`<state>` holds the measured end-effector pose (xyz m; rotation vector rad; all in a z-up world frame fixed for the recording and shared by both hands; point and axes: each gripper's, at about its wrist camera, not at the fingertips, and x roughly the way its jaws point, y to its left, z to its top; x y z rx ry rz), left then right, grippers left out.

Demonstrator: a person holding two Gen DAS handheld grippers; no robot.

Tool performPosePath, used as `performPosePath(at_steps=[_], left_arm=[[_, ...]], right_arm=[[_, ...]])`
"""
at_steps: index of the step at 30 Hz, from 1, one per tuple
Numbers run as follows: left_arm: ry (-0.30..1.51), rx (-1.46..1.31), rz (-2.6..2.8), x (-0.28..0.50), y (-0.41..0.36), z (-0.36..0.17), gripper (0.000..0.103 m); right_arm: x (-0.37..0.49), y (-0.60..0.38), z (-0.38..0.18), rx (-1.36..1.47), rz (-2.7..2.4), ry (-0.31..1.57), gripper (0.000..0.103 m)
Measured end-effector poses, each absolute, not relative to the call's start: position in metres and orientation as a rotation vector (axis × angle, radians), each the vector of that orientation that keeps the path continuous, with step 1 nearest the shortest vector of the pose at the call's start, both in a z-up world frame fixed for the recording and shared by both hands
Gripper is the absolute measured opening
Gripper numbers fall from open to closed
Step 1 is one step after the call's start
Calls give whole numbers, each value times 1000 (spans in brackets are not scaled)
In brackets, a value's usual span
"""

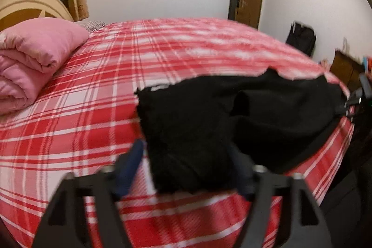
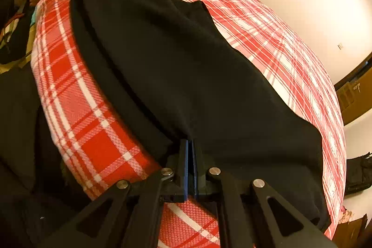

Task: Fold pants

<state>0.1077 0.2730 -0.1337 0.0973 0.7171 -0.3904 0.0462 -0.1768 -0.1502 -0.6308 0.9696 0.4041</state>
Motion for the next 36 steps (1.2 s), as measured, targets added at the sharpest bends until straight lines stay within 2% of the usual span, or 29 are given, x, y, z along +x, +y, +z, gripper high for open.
performPosePath(at_steps=[1, 5, 10, 13, 14, 15, 17, 21, 22, 23, 25, 30, 34, 36], left_arm=[[739, 134, -389, 107, 274, -136, 91], [799, 307, -405, 93, 274, -145, 97], [899, 330, -389, 80, 300, -157, 96], [892, 222, -370, 73, 326, -156, 92], [893, 195, -384, 70, 332, -156, 92], [893, 191, -399, 66, 334, -156, 92], [876, 182, -407, 64, 338, -154, 91], [788, -7, -409, 82, 338, -134, 90], [770, -37, -411, 88, 334, -130, 88], [763, -60, -419, 94, 330, -129, 81], [781, -75, -415, 115, 311, -131, 76], [834, -4, -354, 153, 277, -148, 76], [838, -4, -349, 168, 273, -148, 78], [839, 8, -330, 172, 270, -144, 78]], right_arm=[[47, -176, -151, -625, 407, 978, 4], [51, -170, -152, -680, 411, 990, 4], [56, -171, -151, -707, 435, 1025, 12], [59, -179, -138, -664, 467, 1044, 27], [60, -181, -132, -649, 479, 1038, 36], [61, -184, -121, -613, 507, 1043, 42], [65, -187, -106, -556, 537, 1028, 42], [105, -181, -79, -406, 565, 980, 42], [119, -179, -79, -375, 561, 973, 42], [135, -177, -80, -338, 557, 973, 42], [178, -168, -85, -249, 536, 974, 42], [265, -134, -111, -47, 547, 1020, 42], [303, -108, -138, 6, 574, 1086, 42], [313, -96, -151, -41, 522, 1094, 24]])
